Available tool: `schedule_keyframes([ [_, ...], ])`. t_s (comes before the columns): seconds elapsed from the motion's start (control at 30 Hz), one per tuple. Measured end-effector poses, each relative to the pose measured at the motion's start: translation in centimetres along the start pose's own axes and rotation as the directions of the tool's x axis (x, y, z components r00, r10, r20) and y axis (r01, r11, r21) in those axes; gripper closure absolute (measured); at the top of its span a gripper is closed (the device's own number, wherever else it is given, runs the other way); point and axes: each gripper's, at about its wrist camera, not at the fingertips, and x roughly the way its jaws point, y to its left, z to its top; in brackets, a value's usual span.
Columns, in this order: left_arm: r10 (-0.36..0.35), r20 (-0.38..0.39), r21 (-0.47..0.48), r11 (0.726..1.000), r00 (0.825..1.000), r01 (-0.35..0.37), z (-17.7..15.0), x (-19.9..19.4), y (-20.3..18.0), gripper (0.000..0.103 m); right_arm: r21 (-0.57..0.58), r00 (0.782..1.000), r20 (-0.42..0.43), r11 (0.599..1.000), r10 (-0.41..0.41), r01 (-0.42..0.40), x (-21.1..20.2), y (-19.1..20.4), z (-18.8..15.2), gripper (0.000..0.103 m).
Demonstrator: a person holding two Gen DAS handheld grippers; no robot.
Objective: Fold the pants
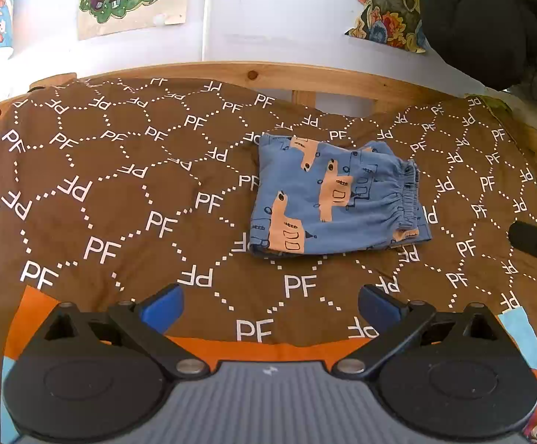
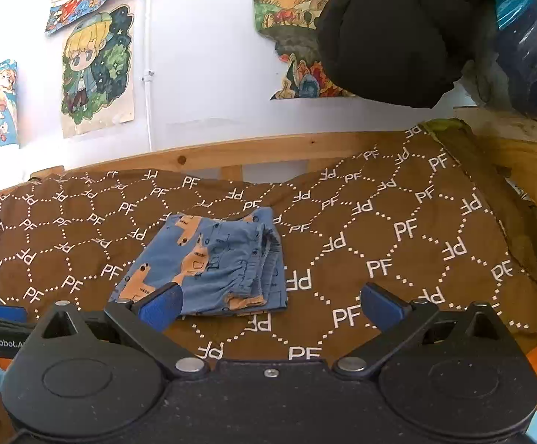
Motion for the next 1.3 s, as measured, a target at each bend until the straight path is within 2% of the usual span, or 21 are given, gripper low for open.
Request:
schedule_keyframes([
  [0.6, -0.004, 0.014, -0.008, 1.000, 1.000, 0.004, 0.18, -0.44, 0.28, 0.000, -0.022, 1.000, 0.000, 0.999, 0.028, -0.028, 0.12, 0.41, -0.39, 0.001],
  [0.73, -0.028, 0.003, -0.032, 0.999, 1.000, 0.028, 0.15, -0.42, 0.46, 0.000, -0.022, 0.999, -0.007, 0.999, 0.035, -0.035, 0.38, 0.50, -0.67, 0.001],
  [1.3, -0.023, 0.001, -0.052, 0.998, 1.000, 0.023, 0.18, -0.51, 0.57, 0.000, -0.040, 0.999, -0.018, 0.999, 0.031, -0.031, 0.67, 0.72, -0.99, 0.001],
])
